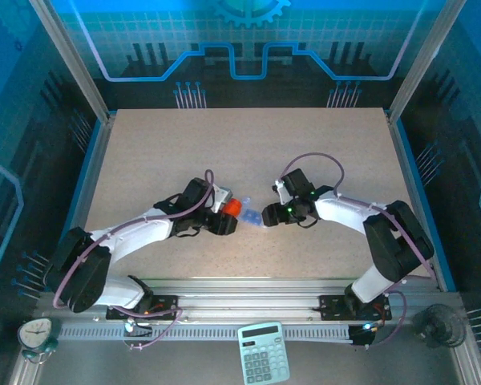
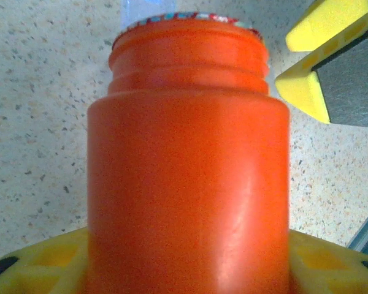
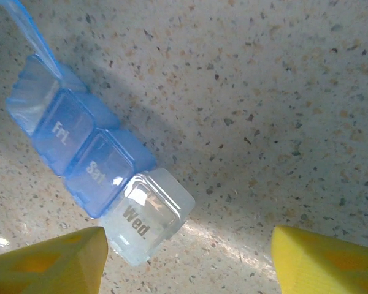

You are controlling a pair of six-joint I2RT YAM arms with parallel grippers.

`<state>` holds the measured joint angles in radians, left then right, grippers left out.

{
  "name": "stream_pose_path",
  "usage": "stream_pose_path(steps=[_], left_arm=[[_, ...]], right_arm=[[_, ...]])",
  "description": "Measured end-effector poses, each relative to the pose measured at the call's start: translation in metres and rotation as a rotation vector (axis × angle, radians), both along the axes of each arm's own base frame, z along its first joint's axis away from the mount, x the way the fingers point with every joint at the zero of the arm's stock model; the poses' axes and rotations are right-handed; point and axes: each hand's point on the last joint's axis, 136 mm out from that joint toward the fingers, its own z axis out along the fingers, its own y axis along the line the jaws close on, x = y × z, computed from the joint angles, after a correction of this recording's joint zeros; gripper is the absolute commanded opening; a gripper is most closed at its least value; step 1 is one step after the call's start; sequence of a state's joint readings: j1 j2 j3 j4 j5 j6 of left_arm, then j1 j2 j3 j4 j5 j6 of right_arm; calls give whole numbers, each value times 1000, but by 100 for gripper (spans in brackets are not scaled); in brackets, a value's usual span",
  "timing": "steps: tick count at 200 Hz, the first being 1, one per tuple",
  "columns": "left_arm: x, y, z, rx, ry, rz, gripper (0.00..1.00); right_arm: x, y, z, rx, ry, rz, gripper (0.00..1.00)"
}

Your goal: Sort the pills into containers

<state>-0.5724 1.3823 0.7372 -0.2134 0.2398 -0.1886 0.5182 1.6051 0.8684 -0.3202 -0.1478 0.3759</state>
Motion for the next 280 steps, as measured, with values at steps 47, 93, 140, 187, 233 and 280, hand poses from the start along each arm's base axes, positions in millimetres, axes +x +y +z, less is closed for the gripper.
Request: stream_pose_path(steps=[47,93,140,187,233,280], left_arm=[[0,-6,-3,37,49,-21,12],[-2,-10,-13,79,105,-39,11],[-3,-9,-19,126,146,-48,10],[-2,-6,-24,173,182,-50,10],[-3,-3,-28,217,219,-47,10],[2,-3,-28,254,234,-59,10]], right_arm=[[5,-1,-4,-23,-3,-2,72],[7,-3,-11,-46,5,-4,71],[7,-3,-11,-46,5,-4,71],[7,-3,-11,-45,5,-4,71],[7,-3,-11,-45,6,-4,71],[7,-3,-11,-45,5,-4,71]])
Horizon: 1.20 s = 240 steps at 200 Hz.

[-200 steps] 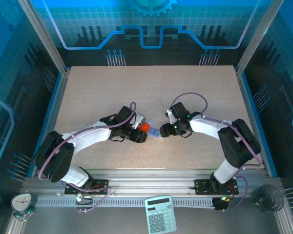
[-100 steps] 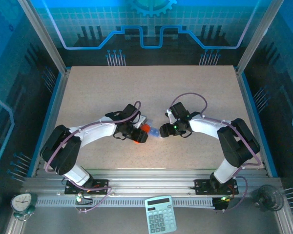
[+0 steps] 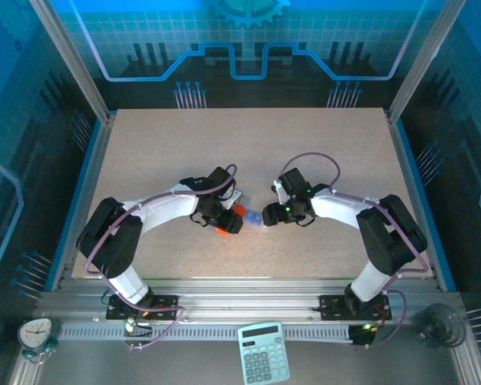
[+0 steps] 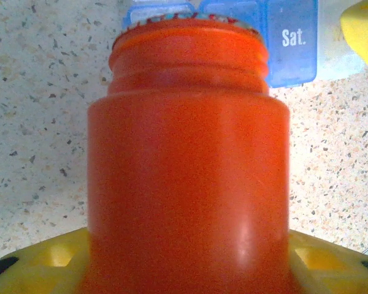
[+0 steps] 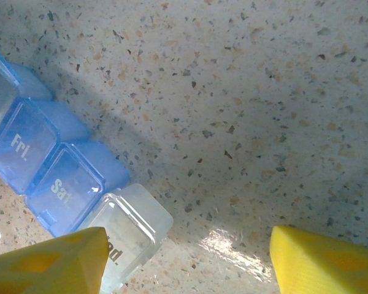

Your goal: Sort the pills into containers

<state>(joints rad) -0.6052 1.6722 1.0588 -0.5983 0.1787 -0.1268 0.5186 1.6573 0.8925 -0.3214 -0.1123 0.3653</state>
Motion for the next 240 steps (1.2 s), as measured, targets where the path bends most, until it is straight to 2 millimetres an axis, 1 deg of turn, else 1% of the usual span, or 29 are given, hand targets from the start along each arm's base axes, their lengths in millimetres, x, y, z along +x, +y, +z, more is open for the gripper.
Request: stream_pose_path(steps=[53,207,240], left_arm=[[0,3,-3,45,32,-17,10],[1,6,2,121,91,-68,10],[0,7,-1,131,104,-72,10]], right_arm=[[0,0,0,0,0,0,71],[0,0,0,1,0,0,71],[0,0,0,1,1,1,70]])
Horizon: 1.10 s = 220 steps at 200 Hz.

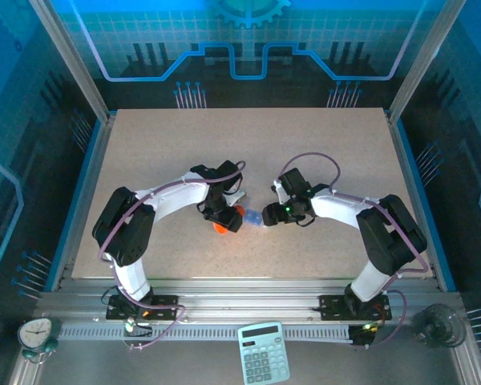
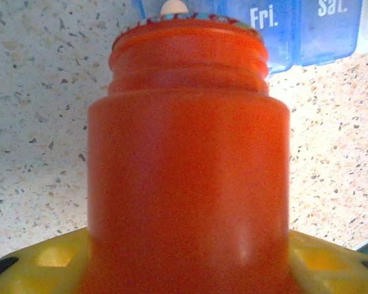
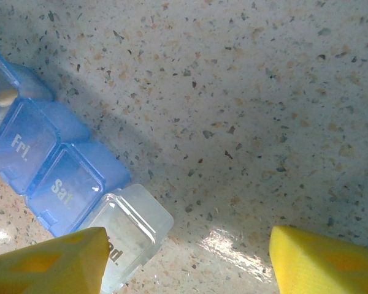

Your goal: Sort the pills into containers

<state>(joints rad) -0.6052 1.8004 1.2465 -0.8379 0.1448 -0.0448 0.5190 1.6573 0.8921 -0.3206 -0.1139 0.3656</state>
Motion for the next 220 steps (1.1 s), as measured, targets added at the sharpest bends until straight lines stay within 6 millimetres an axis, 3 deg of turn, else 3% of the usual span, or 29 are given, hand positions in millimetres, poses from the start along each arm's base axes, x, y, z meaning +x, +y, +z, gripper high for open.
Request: stream_pose_path(steps=[220], left_arm=[[3,-1,4,53,61,-43,11]], right_arm=[[1,1,1,4,-5,0,70]])
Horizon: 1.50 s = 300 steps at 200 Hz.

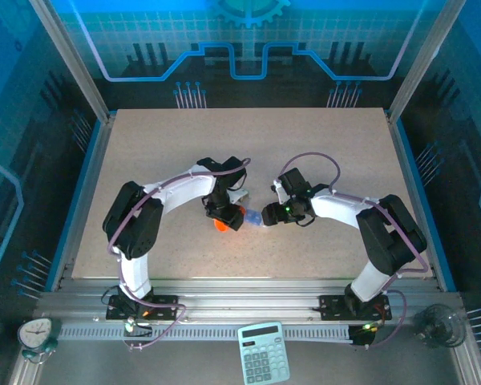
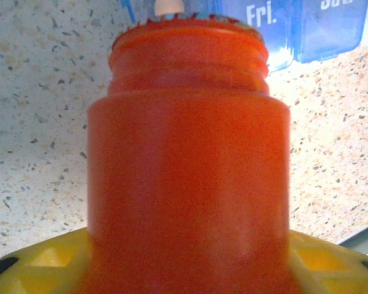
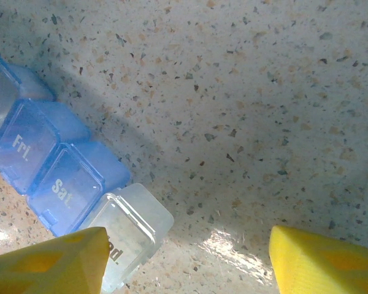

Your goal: Sort the pills into containers

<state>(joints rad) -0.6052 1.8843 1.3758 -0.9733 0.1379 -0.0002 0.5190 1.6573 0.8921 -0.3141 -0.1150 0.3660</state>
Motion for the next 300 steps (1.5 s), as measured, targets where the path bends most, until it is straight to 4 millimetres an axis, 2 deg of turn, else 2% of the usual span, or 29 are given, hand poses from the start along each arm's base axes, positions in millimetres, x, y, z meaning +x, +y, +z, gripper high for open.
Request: stream_pose_path(steps=[146,300], left_arm=[[10,-1,3,53,26,-41,11],[10,3,5,96,55,-84,11]], right_arm=[[0,2,-2,7,-8,1,70],[0,3,-2,17,-11,4,70]])
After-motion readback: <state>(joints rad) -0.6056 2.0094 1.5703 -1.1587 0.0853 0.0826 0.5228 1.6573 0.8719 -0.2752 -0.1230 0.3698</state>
